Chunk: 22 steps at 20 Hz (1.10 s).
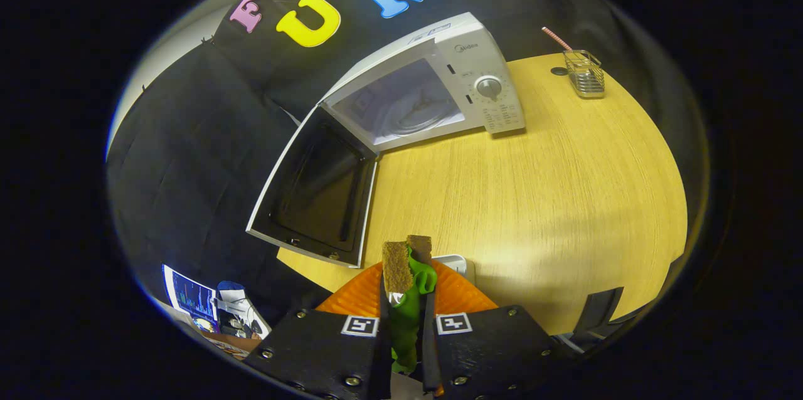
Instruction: Open the microwave, put the food inside, and close the microwave door.
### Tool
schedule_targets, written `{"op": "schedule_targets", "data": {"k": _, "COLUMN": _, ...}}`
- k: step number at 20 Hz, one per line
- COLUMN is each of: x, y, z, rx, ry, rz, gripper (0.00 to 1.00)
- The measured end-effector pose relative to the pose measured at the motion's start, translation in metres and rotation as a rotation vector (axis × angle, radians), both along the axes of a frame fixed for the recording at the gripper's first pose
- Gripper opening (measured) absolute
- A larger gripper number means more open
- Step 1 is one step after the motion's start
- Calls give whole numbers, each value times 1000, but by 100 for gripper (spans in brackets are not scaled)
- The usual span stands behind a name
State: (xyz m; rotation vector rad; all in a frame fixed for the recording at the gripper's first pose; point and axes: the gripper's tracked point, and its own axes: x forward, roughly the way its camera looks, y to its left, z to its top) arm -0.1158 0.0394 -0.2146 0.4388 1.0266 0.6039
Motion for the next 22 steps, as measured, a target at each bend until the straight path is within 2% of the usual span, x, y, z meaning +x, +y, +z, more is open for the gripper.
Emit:
{"op": "schedule_targets", "data": {"k": 2, "x": 13, "y": 7, "z": 3, "rx": 6, "ry": -13, "rz": -8, "gripper": 19}}
{"op": "schedule_targets", "data": {"k": 13, "x": 78, "y": 62, "z": 29, "rx": 73, "ry": -59, "rz": -162, "gripper": 19}}
{"op": "schedule_targets", "data": {"k": 22, "x": 125, "y": 93, "z": 29, "rx": 112, "ry": -95, "rz": -314, "gripper": 19}}
